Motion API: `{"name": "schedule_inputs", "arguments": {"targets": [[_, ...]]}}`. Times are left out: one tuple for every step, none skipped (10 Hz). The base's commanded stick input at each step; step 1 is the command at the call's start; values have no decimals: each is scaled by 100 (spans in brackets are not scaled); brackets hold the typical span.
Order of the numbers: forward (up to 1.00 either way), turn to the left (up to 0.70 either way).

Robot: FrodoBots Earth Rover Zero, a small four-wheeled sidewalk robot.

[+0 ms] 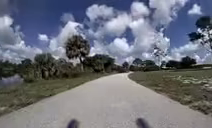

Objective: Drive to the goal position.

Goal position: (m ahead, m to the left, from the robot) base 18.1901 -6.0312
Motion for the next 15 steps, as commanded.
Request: {"name": "schedule_inputs", "arguments": {"targets": [[85, 0], [85, 0], [85, 21], [85, 26], [85, 32], [85, 34], [85, 18], [85, 0], [85, 0], [85, 0], [85, 0], [85, 0], [85, 0], [27, 0], [0, 0]]}}
